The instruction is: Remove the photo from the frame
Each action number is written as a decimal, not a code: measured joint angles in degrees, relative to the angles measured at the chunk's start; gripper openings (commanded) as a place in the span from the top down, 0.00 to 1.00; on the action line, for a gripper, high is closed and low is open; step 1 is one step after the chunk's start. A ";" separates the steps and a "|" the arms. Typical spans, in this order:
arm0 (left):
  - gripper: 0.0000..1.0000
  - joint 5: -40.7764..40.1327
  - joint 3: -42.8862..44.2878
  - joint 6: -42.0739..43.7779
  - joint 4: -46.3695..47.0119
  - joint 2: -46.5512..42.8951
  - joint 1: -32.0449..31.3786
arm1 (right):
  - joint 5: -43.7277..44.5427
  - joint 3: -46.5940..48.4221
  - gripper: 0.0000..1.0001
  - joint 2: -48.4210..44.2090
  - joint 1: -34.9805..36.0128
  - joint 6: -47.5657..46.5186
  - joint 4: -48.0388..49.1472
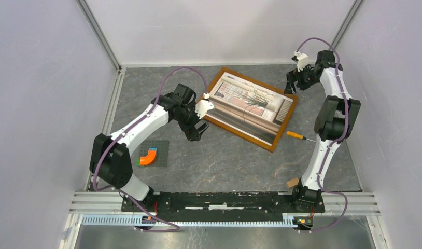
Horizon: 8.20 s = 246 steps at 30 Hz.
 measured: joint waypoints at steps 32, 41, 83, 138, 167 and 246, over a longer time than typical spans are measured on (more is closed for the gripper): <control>0.04 -0.04 -2.51 -16.50 6.34 11.65 9.29 | -14.84 -12.11 0.19 4.59 2.75 0.46 4.26; 0.05 2.86 6.10 -16.46 6.73 21.86 11.69 | -15.45 -25.22 0.20 -3.58 8.09 -3.74 0.17; 0.06 -14.62 -8.39 -4.74 11.10 0.52 -29.51 | 2.14 -56.22 0.02 -45.55 13.60 24.74 30.25; 0.98 -19.17 -4.79 -9.66 15.43 6.45 -39.12 | -29.03 -81.15 0.03 -31.30 10.43 70.14 65.26; 0.98 -13.55 -10.45 -8.26 21.33 1.16 -37.94 | -32.68 -84.24 0.44 -18.88 18.16 98.47 99.97; 0.00 -0.15 37.81 -31.67 -10.03 2.51 36.06 | 49.77 -57.81 1.00 -48.98 58.23 -25.90 34.67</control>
